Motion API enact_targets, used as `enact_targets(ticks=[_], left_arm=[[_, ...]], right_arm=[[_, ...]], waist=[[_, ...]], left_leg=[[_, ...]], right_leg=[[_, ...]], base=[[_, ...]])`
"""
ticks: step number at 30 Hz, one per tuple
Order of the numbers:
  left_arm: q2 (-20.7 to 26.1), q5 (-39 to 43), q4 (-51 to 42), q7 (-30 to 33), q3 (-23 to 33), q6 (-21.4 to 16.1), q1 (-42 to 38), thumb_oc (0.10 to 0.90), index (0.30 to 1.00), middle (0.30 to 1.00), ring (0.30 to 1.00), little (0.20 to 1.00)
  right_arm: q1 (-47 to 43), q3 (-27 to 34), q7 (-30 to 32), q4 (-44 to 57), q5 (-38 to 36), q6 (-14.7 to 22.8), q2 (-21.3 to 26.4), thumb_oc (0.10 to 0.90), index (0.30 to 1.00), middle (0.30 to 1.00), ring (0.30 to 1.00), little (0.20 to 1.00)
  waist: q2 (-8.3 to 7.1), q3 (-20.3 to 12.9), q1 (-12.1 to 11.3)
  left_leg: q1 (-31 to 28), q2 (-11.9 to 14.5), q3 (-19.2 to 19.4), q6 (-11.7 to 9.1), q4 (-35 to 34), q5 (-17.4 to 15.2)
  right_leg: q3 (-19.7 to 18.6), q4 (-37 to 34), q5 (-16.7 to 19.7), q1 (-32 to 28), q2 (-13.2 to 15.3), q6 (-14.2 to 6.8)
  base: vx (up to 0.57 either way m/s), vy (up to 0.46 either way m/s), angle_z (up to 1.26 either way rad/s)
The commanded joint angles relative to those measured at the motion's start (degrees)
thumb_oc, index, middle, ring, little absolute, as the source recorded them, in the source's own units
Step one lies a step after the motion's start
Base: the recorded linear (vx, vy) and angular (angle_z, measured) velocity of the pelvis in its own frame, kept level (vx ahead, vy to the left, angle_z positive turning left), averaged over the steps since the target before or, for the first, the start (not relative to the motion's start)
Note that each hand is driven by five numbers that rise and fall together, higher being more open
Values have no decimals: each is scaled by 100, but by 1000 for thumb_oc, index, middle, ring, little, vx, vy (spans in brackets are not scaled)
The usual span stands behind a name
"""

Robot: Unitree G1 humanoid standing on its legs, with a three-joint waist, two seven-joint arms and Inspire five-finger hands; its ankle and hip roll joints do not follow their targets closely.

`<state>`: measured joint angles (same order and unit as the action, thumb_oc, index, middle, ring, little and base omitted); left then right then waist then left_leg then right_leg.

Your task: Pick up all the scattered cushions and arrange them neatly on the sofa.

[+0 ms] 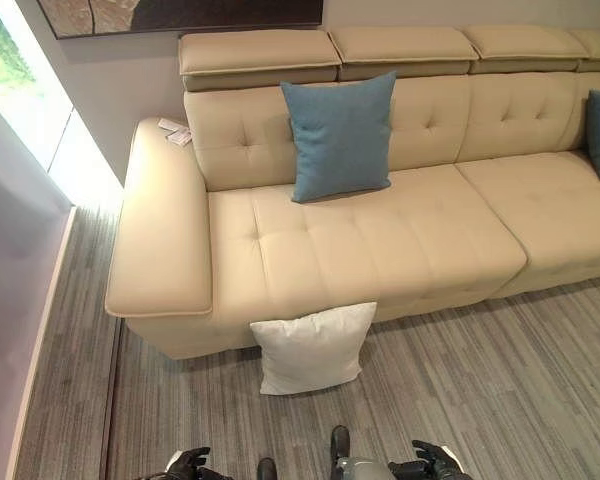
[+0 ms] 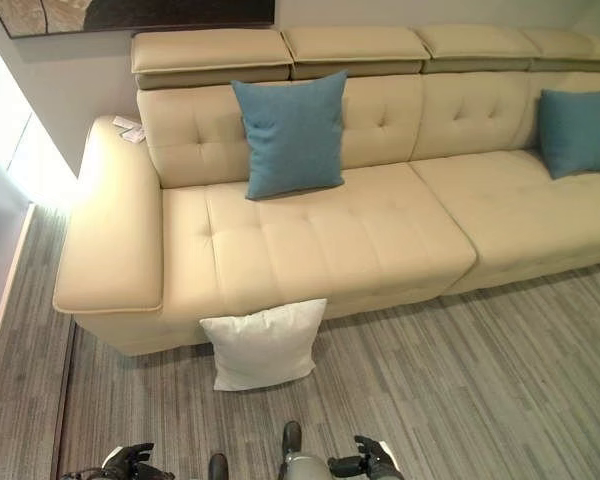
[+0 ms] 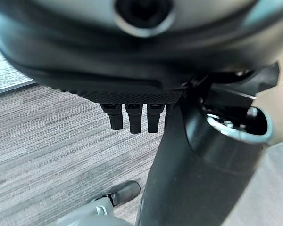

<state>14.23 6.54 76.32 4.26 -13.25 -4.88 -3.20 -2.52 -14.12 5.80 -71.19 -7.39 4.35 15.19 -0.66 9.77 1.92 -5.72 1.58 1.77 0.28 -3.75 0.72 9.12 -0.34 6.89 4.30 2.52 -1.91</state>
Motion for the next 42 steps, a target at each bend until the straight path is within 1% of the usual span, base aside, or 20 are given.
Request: enact_targets(ticks=[1,2,3,5,6,7,8,9,10,12,15,24,25,27,29,33,38,39,40,42], left_arm=[[73,-220,-27,-25,10,-167,-167,800,900,900,900,900],[60,-90,-114,-31,-1,-173,-243,800,900,900,900,900],[61,-89,-114,-31,-1,-172,-245,800,900,900,900,900],[56,-5,-194,-3,-25,-176,-329,800,900,900,900,900],[53,12,-215,3,-24,-178,-329,800,900,900,900,900],[51,15,-239,5,-41,-180,-321,800,900,900,900,900],[34,-79,-221,13,-114,-181,-291,800,900,900,900,900],[16,-168,-222,25,-169,-161,-282,800,900,900,900,900],[21,-195,-229,37,-193,-162,-278,800,900,900,900,900],[5,-189,-189,8,-162,-150,-231,800,900,900,900,900],[13,-215,-166,-20,-133,-134,-169,800,900,900,900,900],[156,-215,-223,-1,-41,-134,-200,800,900,900,900,900],[228,-164,-263,29,9,-135,-237,800,900,900,900,900],[297,-151,-264,55,37,-142,-277,800,900,900,900,900],[330,-135,-273,57,31,-152,-286,800,900,900,900,900],[345,-189,-243,43,0,-159,-262,800,900,900,900,900],[293,-240,-199,23,-57,-177,-278,800,900,900,900,900],[266,-282,-186,16,-95,-185,-274,800,900,900,900,900],[240,-290,-197,2,-113,-193,-269,800,900,900,900,900],[168,-298,-208,-18,-181,-203,-296,800,900,900,900,900]], right_arm=[[-18,-34,60,14,-31,148,141,800,900,900,900,900],[-40,-13,90,-25,-129,163,155,800,900,900,900,900],[-43,-12,90,-27,-129,163,154,800,900,900,900,900],[-81,-15,136,-41,-211,157,183,800,900,900,900,900],[-71,-10,132,-58,-231,148,194,800,900,900,900,900],[-24,2,131,-78,-262,135,218,800,900,900,900,900],[25,11,127,-111,-248,134,241,800,900,900,900,900],[66,34,150,-182,-238,120,254,800,900,900,900,900],[57,44,168,-195,-225,119,256,800,900,900,900,900],[113,74,143,-208,-238,113,229,800,900,900,900,900],[167,56,123,-205,-149,122,196,800,900,900,900,900],[88,10,97,-84,-61,114,132,800,900,900,900,900],[29,-20,95,-9,-55,113,123,800,900,900,900,900],[-14,-48,96,49,-57,122,107,800,900,900,900,900],[-28,-64,99,82,-50,123,105,800,900,900,900,900],[-14,-101,109,41,-59,142,120,800,900,900,900,900],[29,-95,95,33,-82,152,130,800,900,900,900,900],[74,-74,109,32,-116,165,134,800,900,900,900,900],[118,-46,121,38,-130,174,153,800,900,900,900,900],[137,3,147,60,-226,203,197,800,900,900,900,900]], waist=[[-216,-69,55],[-288,102,24],[-281,98,34],[-364,268,-27],[-393,279,-35],[-406,262,-72],[-411,218,-54],[-344,163,-52],[-315,163,-68],[-271,106,-55],[-269,17,-77],[-327,-103,-181],[-313,-58,-191],[-300,-5,-188],[-290,37,-170],[-314,58,-70],[-340,138,47],[-360,137,87],[-362,146,84],[-377,163,136]], left_leg=[[225,-77,-197,-206,976,-911],[803,94,-110,-364,2051,-450],[836,101,-123,-368,2093,-468],[1290,154,-112,-312,2891,-221],[1357,217,-6,-278,2993,-219],[1522,189,67,-219,2960,-315],[1639,118,177,-190,2589,-459],[1748,80,379,-213,1796,-357],[1869,50,413,-228,1656,-220],[1729,63,478,-250,1365,-165],[1554,-92,338,-197,1241,-241],[1262,-253,463,97,1126,-569],[1238,-248,464,163,1114,-595],[1235,-234,468,211,1117,-619],[1191,-245,432,231,1106,-631],[958,-387,270,250,886,-608],[826,-538,97,198,839,-604],[846,-583,51,181,900,-631],[879,-613,57,131,1000,-644],[1156,-491,266,-61,1497,-737]], right_leg=[[-220,542,-863,246,69,-196],[-174,479,-924,63,57,-41],[-162,481,-923,72,51,-38],[-153,423,-971,-53,6,111],[-136,392,-1006,-117,-9,152],[-139,339,-1075,-217,-42,177],[-131,235,-1135,-314,-42,128],[-109,121,-1228,-455,-117,70],[-132,88,-1271,-535,-164,65],[-180,86,-1338,-621,-206,35],[-244,185,-1397,-689,-165,-9],[-295,711,-1389,-503,92,-309],[-265,1110,-1327,-271,156,-401],[-218,1455,-1277,-51,206,-488],[-209,1583,-1227,93,193,-492],[-384,1215,-1163,278,-205,-334],[-342,851,-1054,374,-332,-296],[-537,750,-1069,302,-411,-230],[-587,670,-1060,239,-416,-195],[-508,398,-1055,42,-325,-82]], base=[[106,-312,37],[38,-217,49],[12,-228,61],[24,-161,43],[129,-179,17],[248,-137,10],[374,-40,12],[340,26,8],[278,88,26],[140,76,24],[233,158,-30],[101,129,-27],[24,108,-18],[18,95,-14],[31,53,10],[73,20,35],[42,-28,36],[-7,-34,42],[-33,-80,25],[-48,-70,31]])
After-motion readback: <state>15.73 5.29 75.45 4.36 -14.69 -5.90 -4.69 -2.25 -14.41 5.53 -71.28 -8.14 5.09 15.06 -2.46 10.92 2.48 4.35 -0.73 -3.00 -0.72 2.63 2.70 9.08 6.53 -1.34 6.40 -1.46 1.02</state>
